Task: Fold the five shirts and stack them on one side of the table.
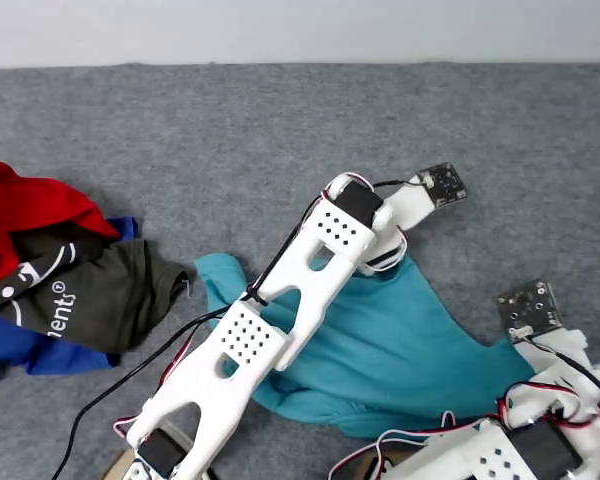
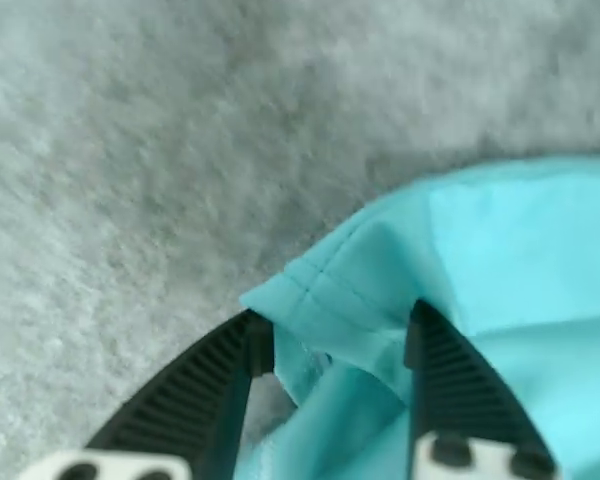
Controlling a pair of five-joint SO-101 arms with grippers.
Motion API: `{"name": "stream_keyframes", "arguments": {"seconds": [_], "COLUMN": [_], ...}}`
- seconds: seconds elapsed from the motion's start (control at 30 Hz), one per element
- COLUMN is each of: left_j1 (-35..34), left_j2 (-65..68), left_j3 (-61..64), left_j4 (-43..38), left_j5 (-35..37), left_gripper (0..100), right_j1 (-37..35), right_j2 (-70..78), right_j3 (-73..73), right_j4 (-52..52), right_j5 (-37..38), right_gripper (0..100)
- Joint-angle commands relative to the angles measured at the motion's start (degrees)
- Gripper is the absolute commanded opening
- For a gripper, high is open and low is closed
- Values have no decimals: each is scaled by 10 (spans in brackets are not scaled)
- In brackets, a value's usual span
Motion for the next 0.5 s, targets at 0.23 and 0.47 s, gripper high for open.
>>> {"name": "stream_keyframes", "arguments": {"seconds": [0.23, 0.47], "left_j1": [20, 31], "left_j2": [-6, -4], "left_j3": [18, 22], "left_j4": [-73, -63], "left_j5": [25, -20], "left_gripper": [221, 135], "right_j1": [-4, -5], "right_j2": [-7, -7], "right_j3": [-7, -7], "right_j4": [-9, -8], "right_j5": [5, 5], "right_gripper": [9, 9]}}
